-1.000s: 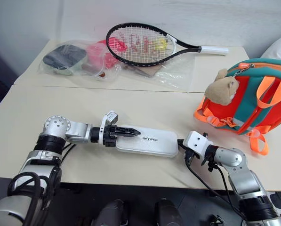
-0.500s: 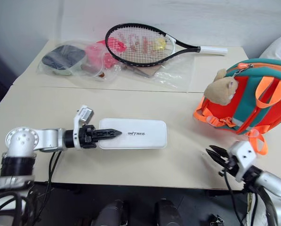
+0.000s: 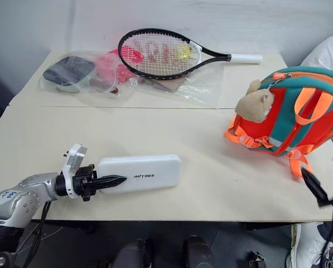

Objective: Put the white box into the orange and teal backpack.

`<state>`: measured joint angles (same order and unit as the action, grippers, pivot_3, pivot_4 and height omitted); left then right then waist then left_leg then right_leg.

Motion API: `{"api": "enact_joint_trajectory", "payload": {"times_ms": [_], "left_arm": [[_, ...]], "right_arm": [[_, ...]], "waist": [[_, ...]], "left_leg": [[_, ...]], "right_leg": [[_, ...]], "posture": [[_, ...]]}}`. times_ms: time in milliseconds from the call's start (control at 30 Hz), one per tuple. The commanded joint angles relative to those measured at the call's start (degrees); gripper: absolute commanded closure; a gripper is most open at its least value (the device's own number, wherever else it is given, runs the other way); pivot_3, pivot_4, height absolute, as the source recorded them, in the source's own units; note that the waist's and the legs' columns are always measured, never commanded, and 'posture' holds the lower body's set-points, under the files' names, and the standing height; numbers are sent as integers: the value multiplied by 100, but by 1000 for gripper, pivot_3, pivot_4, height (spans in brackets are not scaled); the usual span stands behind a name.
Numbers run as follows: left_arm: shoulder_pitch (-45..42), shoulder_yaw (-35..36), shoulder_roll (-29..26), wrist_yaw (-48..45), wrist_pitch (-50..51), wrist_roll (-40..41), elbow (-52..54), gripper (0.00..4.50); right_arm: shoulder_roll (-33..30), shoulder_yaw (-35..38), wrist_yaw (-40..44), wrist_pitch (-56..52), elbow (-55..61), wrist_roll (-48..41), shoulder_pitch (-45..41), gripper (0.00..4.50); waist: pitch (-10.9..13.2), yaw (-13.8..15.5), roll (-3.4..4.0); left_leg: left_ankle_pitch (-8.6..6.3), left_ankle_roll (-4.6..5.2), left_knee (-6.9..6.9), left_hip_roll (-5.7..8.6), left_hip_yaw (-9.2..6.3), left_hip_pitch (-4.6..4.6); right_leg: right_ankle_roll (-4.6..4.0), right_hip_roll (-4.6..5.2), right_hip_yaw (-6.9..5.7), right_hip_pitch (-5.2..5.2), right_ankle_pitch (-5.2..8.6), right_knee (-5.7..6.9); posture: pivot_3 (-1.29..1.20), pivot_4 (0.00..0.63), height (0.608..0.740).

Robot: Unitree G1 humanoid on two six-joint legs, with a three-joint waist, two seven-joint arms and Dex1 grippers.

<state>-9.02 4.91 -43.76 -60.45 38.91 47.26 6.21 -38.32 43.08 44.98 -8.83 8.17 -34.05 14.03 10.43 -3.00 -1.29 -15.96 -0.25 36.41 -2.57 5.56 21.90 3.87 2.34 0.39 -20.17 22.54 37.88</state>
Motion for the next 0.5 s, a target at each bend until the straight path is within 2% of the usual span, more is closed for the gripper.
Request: {"api": "enact_joint_trajectory", "payload": {"times_ms": [33,167,200,333,433,500], "left_arm": [[-118,271,27,-66,99,173,200,3273],[-30,409,-97,-77,230,102,230,3273],[12,516,-77,-10,266,140,230,3273],[103,1119,155,356,490,529,168,3273],[-116,1864,564,1042,796,1195,-136,3273],[-241,2225,749,1381,869,1397,-378,3273]], "right_arm": [[-280,-605,102,-211,-273,-22,-859,15],[-502,-1230,285,-615,-717,-102,-1924,15],[-509,-1347,375,-665,-825,-151,-2153,193],[-406,-1814,577,-701,-1066,-65,-2798,1260],[-297,-2039,678,-857,-917,-212,-3094,2229],[-284,-2232,782,-1327,-534,-533,-3129,3005]], "waist": [[1,7,-1],[3,16,3],[5,14,5],[5,7,5],[5,4,5],[5,5,5]], "left_leg": [[0,-2,-2,-2,-8,0],[23,-37,0,-4,-9,27],[23,-36,2,-4,-8,29],[18,-27,8,-3,-7,35],[17,-26,14,-5,-8,35],[17,-25,18,-7,-12,36]], "right_leg": [[0,-4,-6,-1,0,1],[0,-9,-6,-33,0,9],[0,-8,-5,-33,0,9],[1,-2,-5,-35,0,6],[2,-2,-7,-35,-1,10],[2,-2,-11,-34,-1,16]], "posture": [[0,150,740],[0,150,740],[0,150,740],[0,150,740],[0,150,740],[0,150,740]]}}
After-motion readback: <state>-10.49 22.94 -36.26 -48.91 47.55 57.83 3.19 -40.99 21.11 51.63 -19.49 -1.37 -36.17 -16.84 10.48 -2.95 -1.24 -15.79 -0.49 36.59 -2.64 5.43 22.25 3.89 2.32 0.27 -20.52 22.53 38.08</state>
